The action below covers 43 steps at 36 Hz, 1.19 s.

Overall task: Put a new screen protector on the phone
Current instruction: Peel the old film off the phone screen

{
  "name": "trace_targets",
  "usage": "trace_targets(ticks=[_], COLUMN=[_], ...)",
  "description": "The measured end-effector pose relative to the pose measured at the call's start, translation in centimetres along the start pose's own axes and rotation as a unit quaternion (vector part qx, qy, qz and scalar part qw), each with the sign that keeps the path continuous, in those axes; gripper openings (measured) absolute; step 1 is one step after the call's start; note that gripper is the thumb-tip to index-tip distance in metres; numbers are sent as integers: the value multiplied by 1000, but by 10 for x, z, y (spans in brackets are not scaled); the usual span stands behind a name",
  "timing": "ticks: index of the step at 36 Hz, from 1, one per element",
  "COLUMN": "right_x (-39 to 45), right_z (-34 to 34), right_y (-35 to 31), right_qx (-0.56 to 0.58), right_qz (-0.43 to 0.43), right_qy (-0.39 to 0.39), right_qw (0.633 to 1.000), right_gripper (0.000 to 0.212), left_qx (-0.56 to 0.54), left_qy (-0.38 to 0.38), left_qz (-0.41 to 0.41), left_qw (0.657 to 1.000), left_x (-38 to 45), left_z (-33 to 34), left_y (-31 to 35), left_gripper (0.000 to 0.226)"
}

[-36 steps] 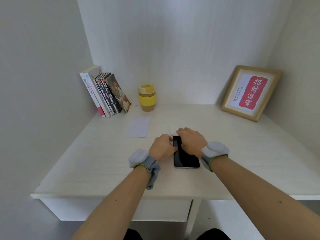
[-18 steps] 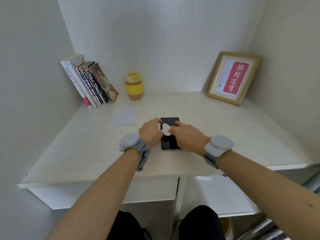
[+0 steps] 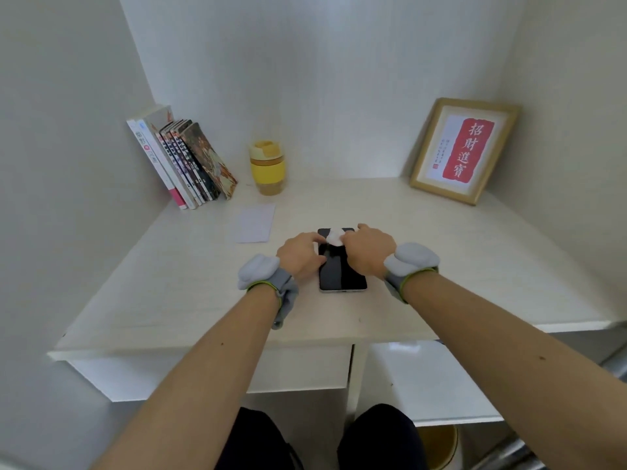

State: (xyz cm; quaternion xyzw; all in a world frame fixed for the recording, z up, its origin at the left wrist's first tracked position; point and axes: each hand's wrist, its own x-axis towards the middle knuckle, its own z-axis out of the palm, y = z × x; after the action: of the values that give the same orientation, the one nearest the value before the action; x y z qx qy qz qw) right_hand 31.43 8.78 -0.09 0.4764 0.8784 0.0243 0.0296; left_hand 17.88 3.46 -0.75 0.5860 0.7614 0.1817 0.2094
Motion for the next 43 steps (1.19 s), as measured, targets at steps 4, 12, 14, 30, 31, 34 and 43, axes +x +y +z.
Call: trace_targets(ticks=[4, 12, 14, 30, 31, 34, 43], right_x=[12, 17, 13, -46, -48, -52, -57], right_z=[1, 14, 19, 38, 39, 38, 33], right_y=[4, 2, 0, -8, -10, -15, -26], right_qx=[38, 61, 64, 1, 2, 23, 49], right_qz=[10, -3, -10, -135, -148, -172, -185], right_qy=[-9, 40, 61, 174, 177, 174, 169], right_qw=[999, 997, 996, 975, 973, 969, 967], right_gripper=[35, 31, 32, 35, 35, 30, 13], left_qx=[-3, -12, -14, -55, -52, -39, -1], left_qy=[-11, -20, -21, -40, -39, -21, 30], left_qz=[-1, -4, -7, -29, -26, -13, 0], left_qw=[1000, 1000, 1000, 997, 998, 999, 1000], left_x=[3, 7, 8, 7, 7, 4, 4], left_z=[-2, -5, -5, -10, -10, -10, -3], left_y=[-2, -5, -5, -2, 0, 2, 6], left_gripper=[46, 44, 44, 51, 49, 36, 19])
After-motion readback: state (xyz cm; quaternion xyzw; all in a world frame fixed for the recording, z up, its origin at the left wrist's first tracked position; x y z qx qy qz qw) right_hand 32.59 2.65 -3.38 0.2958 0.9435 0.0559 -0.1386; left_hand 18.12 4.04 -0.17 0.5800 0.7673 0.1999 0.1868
